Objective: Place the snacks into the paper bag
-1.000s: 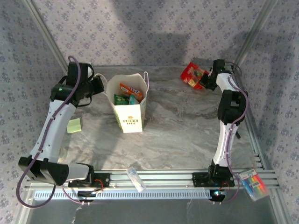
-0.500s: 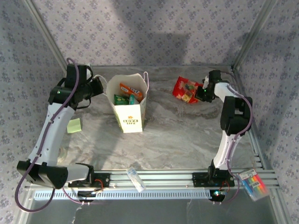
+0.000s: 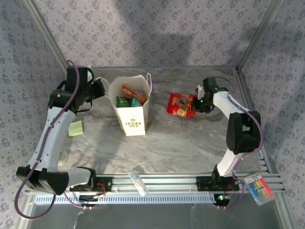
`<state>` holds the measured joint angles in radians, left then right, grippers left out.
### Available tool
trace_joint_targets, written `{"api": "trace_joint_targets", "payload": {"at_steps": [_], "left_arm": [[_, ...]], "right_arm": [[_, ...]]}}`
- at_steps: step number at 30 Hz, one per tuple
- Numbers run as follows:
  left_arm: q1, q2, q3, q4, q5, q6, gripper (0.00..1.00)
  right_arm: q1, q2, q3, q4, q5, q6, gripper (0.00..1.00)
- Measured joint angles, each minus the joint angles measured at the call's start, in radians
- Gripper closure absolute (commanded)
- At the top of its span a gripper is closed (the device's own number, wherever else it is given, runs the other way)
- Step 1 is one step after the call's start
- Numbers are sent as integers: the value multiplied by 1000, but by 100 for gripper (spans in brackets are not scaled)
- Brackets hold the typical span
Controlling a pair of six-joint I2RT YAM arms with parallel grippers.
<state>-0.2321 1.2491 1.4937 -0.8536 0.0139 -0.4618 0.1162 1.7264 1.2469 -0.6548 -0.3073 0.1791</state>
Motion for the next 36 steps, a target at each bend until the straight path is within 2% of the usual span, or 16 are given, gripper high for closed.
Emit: {"api": "trace_joint_targets", "payload": {"at_steps": [5,8,11,15,20,24,28,31,36], "left_arm": [[-6,0,0,0,3,0,91],[-6,0,0,0,9,0,91],[-9,0,0,0,15,0,91],[-14,2,0,0,16,0,91],[-17,2,0,0,16,0,91],[-18,2,0,0,16,1,91],[-19,2,4,-5,16,5,91],[-19,2,4,-10,16,8,91],[-19,2,5,-10,16,8,91]], "right_arm": [[36,-49,-54,-34,17,-8,100],[33,-47,-100,-42,42,-3,95],[31,-37,-109,-46,62,10,83],[31,-23,-114,-50,77,22,52],[47,-38,-128,-57,80,39,34],[54,-106,-146,-59,72,66,17],[54,-221,-205,-44,52,111,11],[54,-282,-254,-42,32,152,0],[54,-300,-352,0,10,189,0]]}}
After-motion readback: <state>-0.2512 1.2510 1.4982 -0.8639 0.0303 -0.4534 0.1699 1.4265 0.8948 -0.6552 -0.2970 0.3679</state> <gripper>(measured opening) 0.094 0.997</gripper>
